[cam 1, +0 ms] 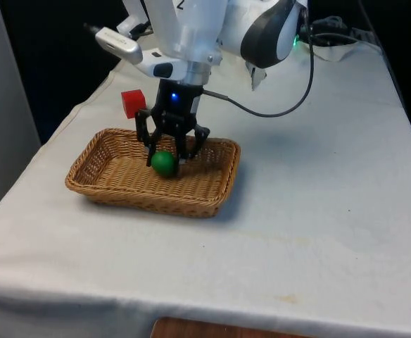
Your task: Pick up the object to the left of the cylinder and place it into the basket.
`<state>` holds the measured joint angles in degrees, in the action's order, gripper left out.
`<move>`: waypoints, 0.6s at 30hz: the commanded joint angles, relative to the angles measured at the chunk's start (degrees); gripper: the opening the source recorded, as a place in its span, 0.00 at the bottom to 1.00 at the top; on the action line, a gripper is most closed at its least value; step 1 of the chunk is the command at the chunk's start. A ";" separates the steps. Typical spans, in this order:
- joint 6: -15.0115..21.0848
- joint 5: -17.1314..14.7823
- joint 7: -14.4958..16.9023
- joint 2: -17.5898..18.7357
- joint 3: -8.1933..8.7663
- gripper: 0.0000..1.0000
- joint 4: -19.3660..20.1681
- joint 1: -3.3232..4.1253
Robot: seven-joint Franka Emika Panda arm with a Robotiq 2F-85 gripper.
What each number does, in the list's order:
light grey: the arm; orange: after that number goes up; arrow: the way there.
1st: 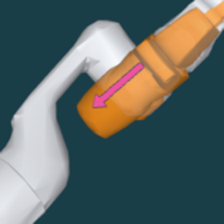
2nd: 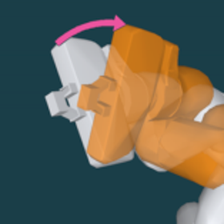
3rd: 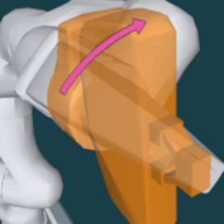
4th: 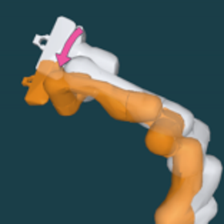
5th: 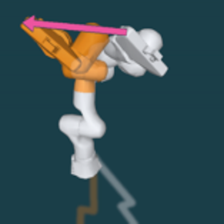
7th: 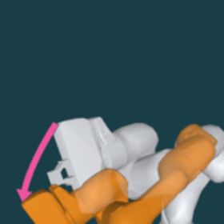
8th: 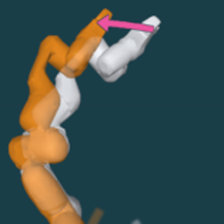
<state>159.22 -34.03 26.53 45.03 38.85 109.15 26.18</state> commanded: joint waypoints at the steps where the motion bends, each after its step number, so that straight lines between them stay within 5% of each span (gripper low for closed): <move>1: 0.34 -0.23 0.23 -0.23 -0.23 0.00 0.00 -0.11; 5: 0.34 -0.17 0.11 -0.29 -0.06 0.00 0.00 -0.06; 13: 0.00 0.00 -0.11 0.00 0.17 0.85 -0.17 0.11; 14: 0.34 -0.17 0.00 -0.29 0.11 0.85 0.00 0.11; 15: 0.34 -0.17 0.00 -0.29 0.11 1.00 0.00 0.11; 18: 0.34 -0.17 0.00 -0.29 0.17 1.00 0.00 0.17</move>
<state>159.22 -34.03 26.41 45.03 39.13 108.98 26.36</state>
